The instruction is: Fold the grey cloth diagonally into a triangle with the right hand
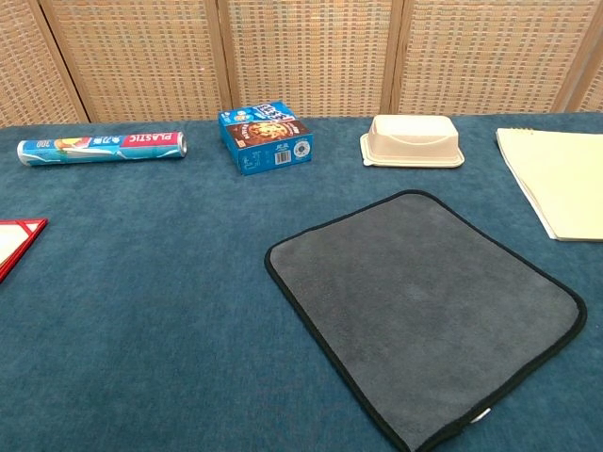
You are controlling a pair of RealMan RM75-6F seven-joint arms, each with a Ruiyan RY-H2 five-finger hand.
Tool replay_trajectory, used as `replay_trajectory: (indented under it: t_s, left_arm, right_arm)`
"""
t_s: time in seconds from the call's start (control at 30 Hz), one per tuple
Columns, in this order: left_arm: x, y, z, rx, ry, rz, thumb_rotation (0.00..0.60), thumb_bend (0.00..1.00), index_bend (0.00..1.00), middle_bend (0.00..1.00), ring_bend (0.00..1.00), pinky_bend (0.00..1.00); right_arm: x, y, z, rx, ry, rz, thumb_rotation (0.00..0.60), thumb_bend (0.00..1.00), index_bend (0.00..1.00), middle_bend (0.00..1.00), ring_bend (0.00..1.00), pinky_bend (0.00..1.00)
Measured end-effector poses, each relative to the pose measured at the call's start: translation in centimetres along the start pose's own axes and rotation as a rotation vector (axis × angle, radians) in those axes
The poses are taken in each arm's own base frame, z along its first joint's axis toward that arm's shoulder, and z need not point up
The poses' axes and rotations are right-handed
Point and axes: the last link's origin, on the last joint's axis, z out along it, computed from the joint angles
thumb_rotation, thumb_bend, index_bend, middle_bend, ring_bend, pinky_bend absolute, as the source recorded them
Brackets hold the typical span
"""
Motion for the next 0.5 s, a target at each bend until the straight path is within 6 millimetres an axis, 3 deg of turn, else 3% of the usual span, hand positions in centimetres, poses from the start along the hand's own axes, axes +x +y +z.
replay_trajectory:
  t_s: [0.5]
  left_arm:
    - [0.46,-0.22,0.11,-0.005,0.025,-0.030,0.600,0.13,0.00,0.00,0.00,0.00]
  right_arm:
    - [-0.24,-0.24,-0.08,0.007,-0.011,-0.004,0.600,0.00,0.00,0.00,0.00,0.00]
